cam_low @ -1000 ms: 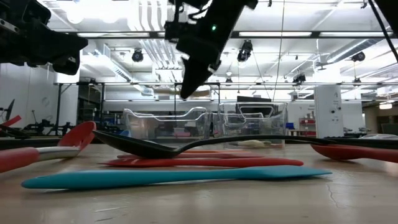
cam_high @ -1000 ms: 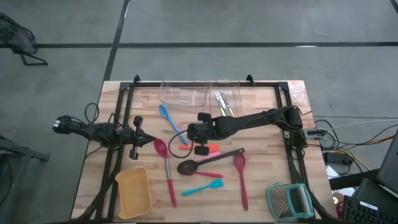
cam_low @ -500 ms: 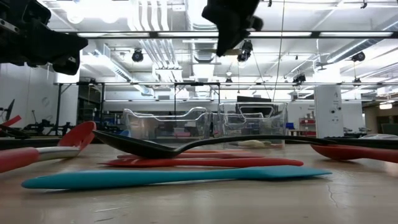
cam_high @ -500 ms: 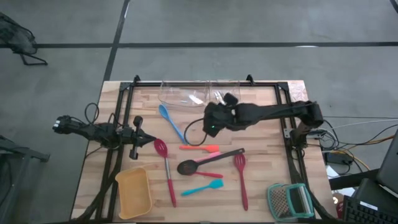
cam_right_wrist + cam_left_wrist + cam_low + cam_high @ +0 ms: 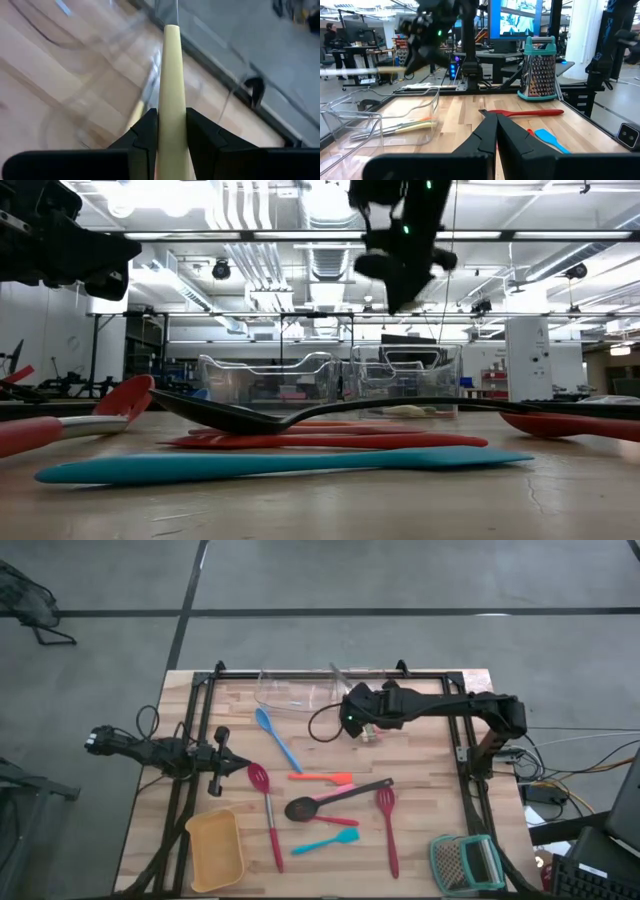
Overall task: Pick & Place Kitchen Items
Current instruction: Put the yellow knife into the right transparent bin
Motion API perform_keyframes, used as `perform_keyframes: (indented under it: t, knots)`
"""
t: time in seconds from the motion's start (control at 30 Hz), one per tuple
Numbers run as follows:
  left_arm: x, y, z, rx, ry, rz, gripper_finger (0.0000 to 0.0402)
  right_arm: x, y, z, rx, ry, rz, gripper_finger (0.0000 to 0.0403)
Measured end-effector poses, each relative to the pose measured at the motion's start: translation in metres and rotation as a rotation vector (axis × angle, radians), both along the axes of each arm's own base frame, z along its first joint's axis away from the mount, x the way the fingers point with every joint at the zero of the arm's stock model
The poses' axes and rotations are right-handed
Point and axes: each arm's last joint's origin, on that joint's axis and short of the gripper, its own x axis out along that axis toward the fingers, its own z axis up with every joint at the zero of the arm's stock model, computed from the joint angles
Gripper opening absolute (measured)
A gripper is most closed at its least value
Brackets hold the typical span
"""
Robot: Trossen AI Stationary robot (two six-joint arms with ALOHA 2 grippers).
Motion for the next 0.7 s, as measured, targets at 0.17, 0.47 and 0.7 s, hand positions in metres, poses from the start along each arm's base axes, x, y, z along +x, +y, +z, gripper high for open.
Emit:
perform_keyframes:
  t: [0.17,0.47,0.7]
  knots:
    - [0.000,0.000,0.000,0.000,0.000,0.000,0.0012,-0.014,-0.016,-0.029,0.036,0.064,-0.091,0.0090]
    - [0.000,0.000,0.000,0.000,0.000,0.000,0.0012,-0.018,-0.028,-0.059,0.093,0.025,-0.080,0.0076]
    - [0.000,0.000,0.000,0.000,0.000,0.000,0.0012,-0.020,-0.028,-0.065,0.098,0.030,-0.080,0.0104]
